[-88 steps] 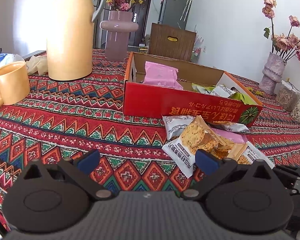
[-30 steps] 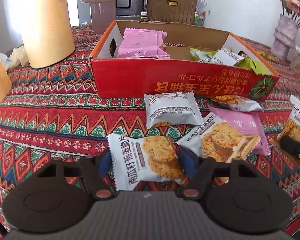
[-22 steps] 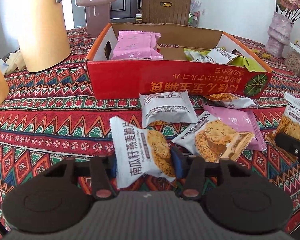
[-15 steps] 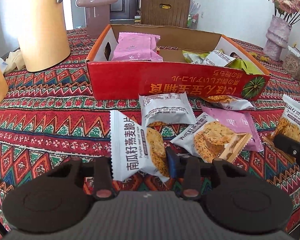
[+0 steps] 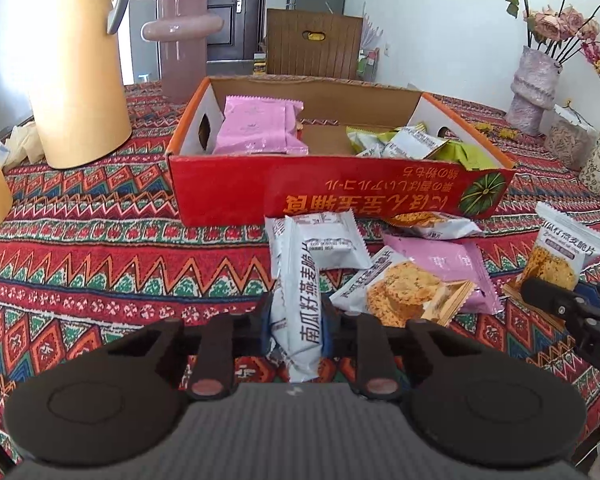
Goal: Organize snacks
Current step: 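Carry both packets into the box and open both tools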
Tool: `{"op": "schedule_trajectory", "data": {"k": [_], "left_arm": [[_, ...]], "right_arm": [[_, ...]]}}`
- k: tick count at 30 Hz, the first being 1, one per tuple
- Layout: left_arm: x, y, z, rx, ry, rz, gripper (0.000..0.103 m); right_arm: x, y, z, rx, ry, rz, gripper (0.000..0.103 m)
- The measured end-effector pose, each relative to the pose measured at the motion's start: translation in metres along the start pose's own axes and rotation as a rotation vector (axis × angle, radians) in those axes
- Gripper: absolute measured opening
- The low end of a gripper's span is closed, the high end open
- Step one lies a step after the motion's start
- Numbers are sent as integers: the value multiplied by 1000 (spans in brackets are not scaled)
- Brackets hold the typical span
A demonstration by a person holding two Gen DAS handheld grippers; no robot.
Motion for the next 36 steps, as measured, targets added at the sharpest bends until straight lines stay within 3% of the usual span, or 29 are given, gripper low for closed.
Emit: {"op": "schedule_trajectory", "data": {"k": [12,28,36], "left_arm": [[19,1,-15,-15,72,6,22],[89,34,-31,-58,246,53,22],[117,47,-12,-51,249,60,22]], "right_arm": [[18,-5,2,12,38,-14,23],[98,3,27,-28,177,-78,23],[131,22,62,-75,173,-94,23]]}}
Point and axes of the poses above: each gripper's, at about its wrist camera, not at the fingertips, and z roughly the way its jaws point, y to its right, x to its top, the point moved 3 cm from there along z, roughly the way its jaws point, and after that the axes turned 5 degrees about x, right-handed, at the moved point
